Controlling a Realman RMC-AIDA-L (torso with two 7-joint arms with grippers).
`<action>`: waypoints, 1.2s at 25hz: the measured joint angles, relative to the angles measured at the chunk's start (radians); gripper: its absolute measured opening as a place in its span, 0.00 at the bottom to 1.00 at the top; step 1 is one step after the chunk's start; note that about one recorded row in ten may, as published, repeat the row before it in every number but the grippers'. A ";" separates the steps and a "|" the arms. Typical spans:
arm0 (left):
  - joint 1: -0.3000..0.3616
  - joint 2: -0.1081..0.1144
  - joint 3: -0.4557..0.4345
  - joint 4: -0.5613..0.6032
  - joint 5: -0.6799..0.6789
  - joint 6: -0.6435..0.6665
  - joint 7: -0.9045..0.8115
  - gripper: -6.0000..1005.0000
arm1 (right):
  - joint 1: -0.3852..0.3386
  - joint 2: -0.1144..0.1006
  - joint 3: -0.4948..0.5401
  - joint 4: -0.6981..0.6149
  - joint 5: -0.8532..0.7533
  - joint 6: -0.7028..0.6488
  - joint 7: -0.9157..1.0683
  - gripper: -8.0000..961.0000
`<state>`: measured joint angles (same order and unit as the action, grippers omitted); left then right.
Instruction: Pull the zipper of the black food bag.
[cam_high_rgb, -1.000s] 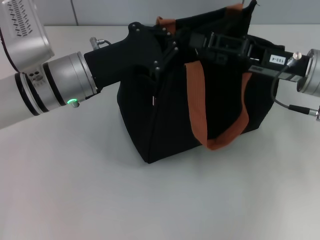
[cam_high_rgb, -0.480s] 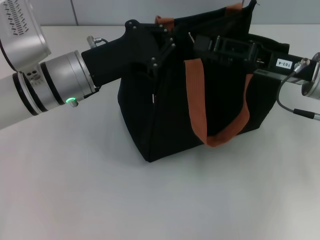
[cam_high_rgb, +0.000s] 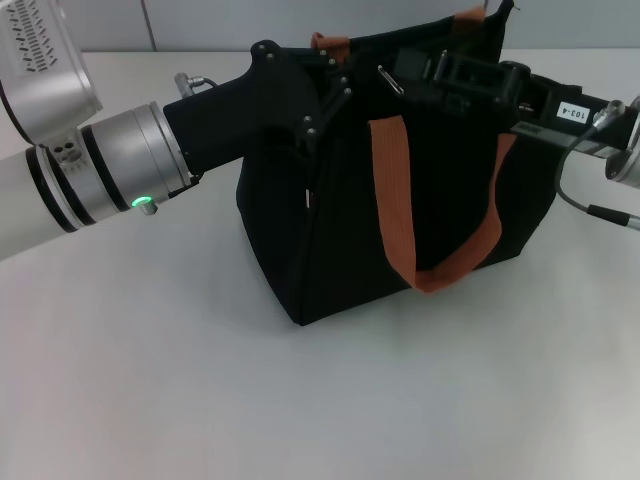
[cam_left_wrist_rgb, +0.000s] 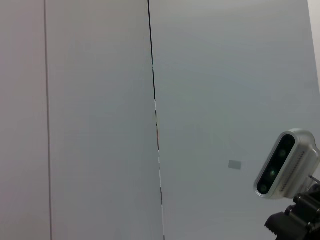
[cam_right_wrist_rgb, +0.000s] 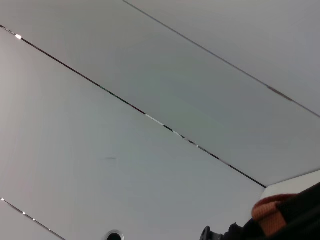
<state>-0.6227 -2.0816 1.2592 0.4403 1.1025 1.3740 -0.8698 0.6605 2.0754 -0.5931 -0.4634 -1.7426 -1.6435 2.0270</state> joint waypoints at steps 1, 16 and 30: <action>0.000 0.000 0.000 0.000 0.000 0.000 0.000 0.03 | 0.000 0.000 -0.002 0.001 0.002 0.000 0.000 0.66; 0.000 0.000 0.000 -0.004 0.000 0.003 0.000 0.03 | 0.009 -0.004 -0.012 0.011 -0.005 0.018 0.014 0.66; 0.000 0.000 0.000 -0.009 -0.002 0.001 0.002 0.03 | 0.008 -0.005 -0.019 0.016 -0.006 -0.011 0.030 0.66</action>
<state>-0.6227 -2.0816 1.2593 0.4311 1.1003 1.3745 -0.8682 0.6686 2.0705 -0.6121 -0.4477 -1.7488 -1.6548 2.0573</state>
